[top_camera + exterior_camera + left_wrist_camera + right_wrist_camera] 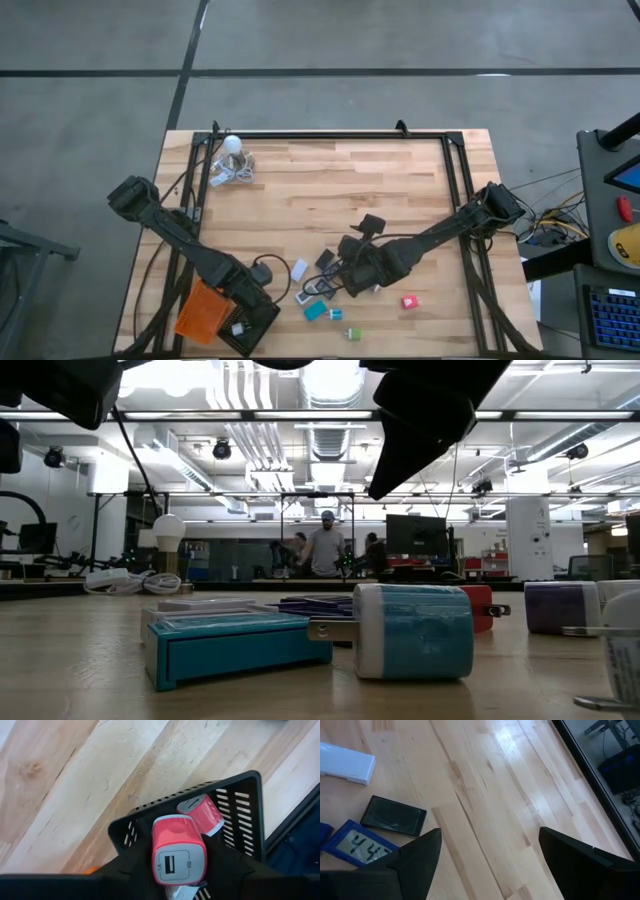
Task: Pick & Place Office items
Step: Put the pink white charger adapter into the black basket, then put the pink charger adapter into the black basket
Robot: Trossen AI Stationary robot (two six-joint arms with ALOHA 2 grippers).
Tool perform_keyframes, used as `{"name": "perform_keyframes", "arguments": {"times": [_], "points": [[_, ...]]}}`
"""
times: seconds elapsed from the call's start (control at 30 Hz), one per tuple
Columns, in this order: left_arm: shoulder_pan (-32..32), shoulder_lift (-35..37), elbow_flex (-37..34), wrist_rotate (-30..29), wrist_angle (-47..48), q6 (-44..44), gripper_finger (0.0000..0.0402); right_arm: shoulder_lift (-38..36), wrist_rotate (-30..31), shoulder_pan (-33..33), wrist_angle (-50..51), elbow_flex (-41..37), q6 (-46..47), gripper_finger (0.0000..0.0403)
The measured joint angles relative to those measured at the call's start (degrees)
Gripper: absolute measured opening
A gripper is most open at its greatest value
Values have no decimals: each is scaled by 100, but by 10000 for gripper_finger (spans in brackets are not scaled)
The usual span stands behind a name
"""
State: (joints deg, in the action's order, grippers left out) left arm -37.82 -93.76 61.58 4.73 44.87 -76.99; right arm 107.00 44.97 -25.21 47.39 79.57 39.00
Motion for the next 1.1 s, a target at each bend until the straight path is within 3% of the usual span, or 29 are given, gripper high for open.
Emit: {"name": "perform_keyframes", "arguments": {"times": [0.37, 0.8, 1.1], "points": [[0, 2, 0, 0, -31, 34, 165, 0, 0, 0, -59, 7, 0, 327], [-2, 2, 0, -2, -141, 48, 242, 0, 0, 0, -194, 22, -1, 327], [-2, 2, 0, -4, -139, 55, 246, 0, 0, 0, -198, 22, -2, 327]]}}
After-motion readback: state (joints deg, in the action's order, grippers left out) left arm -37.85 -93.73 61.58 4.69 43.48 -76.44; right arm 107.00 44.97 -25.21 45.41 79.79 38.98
